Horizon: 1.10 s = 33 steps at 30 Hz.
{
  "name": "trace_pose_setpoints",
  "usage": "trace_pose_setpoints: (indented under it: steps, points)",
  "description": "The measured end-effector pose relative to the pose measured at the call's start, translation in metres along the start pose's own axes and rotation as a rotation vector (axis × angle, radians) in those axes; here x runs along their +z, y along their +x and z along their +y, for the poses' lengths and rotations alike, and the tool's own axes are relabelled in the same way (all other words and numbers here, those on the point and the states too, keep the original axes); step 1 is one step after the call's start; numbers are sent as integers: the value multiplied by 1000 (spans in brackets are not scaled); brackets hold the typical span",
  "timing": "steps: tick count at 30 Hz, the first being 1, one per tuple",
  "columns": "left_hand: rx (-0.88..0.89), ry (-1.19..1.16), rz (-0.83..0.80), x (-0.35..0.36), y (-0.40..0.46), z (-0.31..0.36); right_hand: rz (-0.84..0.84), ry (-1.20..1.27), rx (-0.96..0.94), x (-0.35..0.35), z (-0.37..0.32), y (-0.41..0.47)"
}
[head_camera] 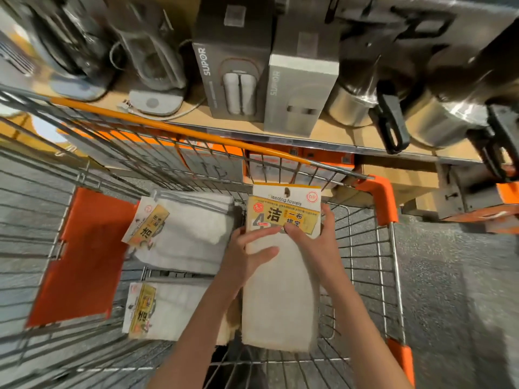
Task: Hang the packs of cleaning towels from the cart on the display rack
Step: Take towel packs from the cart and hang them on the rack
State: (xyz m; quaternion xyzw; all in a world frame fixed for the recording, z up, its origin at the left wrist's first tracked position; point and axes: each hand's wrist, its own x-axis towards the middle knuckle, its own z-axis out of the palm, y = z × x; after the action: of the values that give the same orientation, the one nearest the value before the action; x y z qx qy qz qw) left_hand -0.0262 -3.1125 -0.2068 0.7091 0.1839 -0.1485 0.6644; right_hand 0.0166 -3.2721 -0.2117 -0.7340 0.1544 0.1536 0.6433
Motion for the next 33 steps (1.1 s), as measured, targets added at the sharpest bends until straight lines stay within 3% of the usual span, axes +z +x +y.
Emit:
trace_pose_setpoints:
  steps: [9, 16, 22, 25, 33]
  points:
    - [85, -175, -59, -52, -72, 78, -105, -111, -138, 27, -108, -60]
    - [162, -168, 185, -75, -132, 112, -268, -130, -214, 49, -154, -102]
    - [280, -117, 304, -86, -184, 128, -532, -203, -275, 65, -195, -121]
    - [273, -91, 466, -88, -217, 131, -674, -244, -329, 80, -207, -143]
    - [248, -415, 798, -92, -330, 85, -906, -312, -430, 154, -200, -219]
